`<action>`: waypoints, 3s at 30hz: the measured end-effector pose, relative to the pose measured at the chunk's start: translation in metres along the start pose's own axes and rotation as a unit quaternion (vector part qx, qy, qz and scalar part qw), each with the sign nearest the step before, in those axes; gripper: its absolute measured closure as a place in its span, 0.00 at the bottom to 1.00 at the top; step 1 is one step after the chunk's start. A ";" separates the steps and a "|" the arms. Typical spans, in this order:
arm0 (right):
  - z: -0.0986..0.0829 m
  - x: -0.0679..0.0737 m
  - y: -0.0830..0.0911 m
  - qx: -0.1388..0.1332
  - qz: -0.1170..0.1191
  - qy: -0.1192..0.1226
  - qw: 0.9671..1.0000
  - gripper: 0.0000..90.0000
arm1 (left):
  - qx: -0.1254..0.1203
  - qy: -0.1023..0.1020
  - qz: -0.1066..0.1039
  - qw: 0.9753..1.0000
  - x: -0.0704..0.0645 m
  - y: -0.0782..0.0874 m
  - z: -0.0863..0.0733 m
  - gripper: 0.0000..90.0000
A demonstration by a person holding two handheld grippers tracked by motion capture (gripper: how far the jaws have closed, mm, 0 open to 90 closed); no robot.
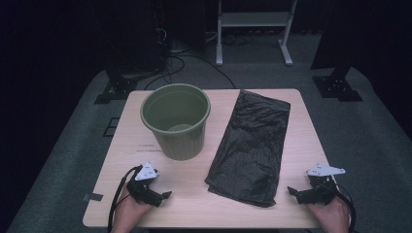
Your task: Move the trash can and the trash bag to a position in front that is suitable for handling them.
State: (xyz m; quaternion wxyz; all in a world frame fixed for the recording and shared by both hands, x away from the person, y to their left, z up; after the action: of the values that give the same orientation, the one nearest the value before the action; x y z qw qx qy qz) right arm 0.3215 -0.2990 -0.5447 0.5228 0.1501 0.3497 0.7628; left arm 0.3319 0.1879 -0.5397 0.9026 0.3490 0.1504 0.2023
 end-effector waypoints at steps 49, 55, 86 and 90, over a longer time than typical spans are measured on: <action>0.042 0.062 -0.008 -0.001 0.069 0.008 0.998 0.16 | 0.000 0.000 0.000 1.000 0.000 0.000 0.000 0.00; 0.039 0.065 -0.013 0.008 0.046 0.034 0.998 0.40 | 0.000 0.000 0.000 1.000 0.000 0.000 0.000 0.00; 0.013 -0.005 0.011 0.010 0.017 -0.010 1.000 0.96 | 0.000 0.000 0.000 1.000 0.000 0.000 0.000 0.00; 0.008 -0.022 0.015 0.008 -0.003 -0.030 1.000 0.86 | 0.000 0.000 0.000 1.000 0.000 0.000 0.000 0.00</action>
State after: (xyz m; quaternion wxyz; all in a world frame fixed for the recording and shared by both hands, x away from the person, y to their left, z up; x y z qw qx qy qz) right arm 0.3245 -0.3190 -0.5258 0.5337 0.1761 0.3410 0.7536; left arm 0.3319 0.1879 -0.5396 0.9026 0.3493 0.1502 0.2018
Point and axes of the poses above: each handheld gripper's, and its own axes: y roughly backward along the jaws, z roughly out of its top, x roughly to its left, the point moved 8 cm from there along -y, roughly forward along the jaws, and after that the axes turned 12 degrees about -z, right-handed, at the moved point
